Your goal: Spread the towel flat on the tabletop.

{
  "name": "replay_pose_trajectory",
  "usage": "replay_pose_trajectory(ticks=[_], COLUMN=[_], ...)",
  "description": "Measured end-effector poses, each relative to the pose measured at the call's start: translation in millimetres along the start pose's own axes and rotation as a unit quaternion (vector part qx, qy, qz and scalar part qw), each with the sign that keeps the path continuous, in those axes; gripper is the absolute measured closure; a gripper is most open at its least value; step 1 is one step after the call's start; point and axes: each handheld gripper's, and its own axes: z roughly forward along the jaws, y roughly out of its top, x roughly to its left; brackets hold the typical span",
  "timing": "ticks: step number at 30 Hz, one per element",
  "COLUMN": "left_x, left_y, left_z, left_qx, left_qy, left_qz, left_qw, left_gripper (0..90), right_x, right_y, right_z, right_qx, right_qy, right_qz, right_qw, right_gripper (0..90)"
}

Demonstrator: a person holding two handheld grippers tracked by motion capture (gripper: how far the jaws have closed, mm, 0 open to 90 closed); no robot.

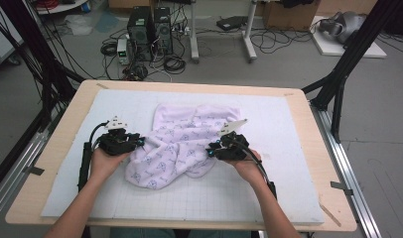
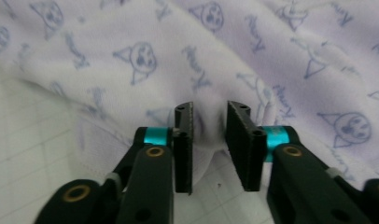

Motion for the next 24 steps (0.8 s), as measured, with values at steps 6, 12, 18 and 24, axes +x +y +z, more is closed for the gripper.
replay_pose_trajectory(ticks=[6, 12, 18, 24], left_x=[-16.1, -40.7, -48.3, -60.0], left_y=[7.7, 0.4, -21.6, -32.9], left_z=[-28.5, -50.2, -39.3, -19.3], left_qx=[-0.007, -0.026, 0.004, 0.055], left_qy=[-0.005, -0.065, -0.102, -0.096], left_qz=[0.047, 0.075, 0.083, 0.127], left_qw=[0.9989, 0.9947, 0.9913, 0.9858], left_gripper=[55.0, 50.6, 47.0, 57.1], right_x=[23.4, 50.3, 58.4, 60.3], right_y=[-4.2, -10.7, -21.0, -21.6], right_z=[-26.7, -27.8, -0.7, 26.5], right_qx=[-0.03, -0.034, -0.002, 0.031], right_qy=[0.0, 0.037, 0.056, 0.053], right_qz=[-0.019, -0.042, -0.044, -0.052], right_qw=[0.9994, 0.9978, 0.9974, 0.9968], right_gripper=[59.5, 57.3, 55.8, 57.3])
